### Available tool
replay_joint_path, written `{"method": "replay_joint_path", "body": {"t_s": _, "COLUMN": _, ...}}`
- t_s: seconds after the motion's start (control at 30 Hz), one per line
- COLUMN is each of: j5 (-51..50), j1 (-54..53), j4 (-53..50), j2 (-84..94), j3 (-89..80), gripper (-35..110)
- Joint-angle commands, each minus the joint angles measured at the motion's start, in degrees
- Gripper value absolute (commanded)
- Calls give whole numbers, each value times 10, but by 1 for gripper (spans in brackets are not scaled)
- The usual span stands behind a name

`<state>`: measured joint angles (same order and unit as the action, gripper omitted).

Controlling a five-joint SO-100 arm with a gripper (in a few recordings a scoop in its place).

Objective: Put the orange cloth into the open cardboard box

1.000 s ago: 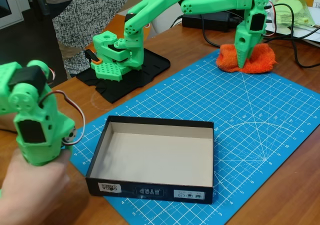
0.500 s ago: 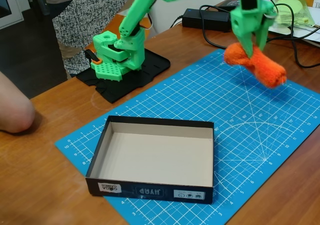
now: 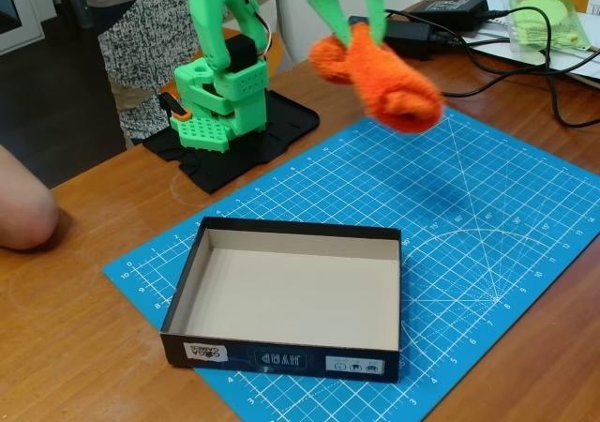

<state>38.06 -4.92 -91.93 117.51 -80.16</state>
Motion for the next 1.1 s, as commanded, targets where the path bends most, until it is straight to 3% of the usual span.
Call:
{"method": "replay_joint_path", "body": {"t_s": 0.0, "j5": -34, "j1": -89, "j4": 26, "j2": 136, "j3": -118, "gripper": 0}}
{"method": "replay_joint_path", "body": {"t_s": 0.17, "j5": -149, "j1": -231, "j4": 128, "j2": 311, "j3": -341, "gripper": 0}}
{"method": "replay_joint_path", "body": {"t_s": 0.33, "j5": -313, "j1": -327, "j4": 220, "j2": 382, "j3": -430, "gripper": 0}}
{"method": "replay_joint_path", "body": {"t_s": 0.53, "j5": -466, "j1": -350, "j4": 308, "j2": 383, "j3": -479, "gripper": 0}}
{"method": "replay_joint_path", "body": {"t_s": 0.8, "j5": -548, "j1": -347, "j4": 448, "j2": 287, "j3": -521, "gripper": 0}}
{"method": "replay_joint_path", "body": {"t_s": 1.07, "j5": -563, "j1": -366, "j4": 611, "j2": 251, "j3": -626, "gripper": 0}}
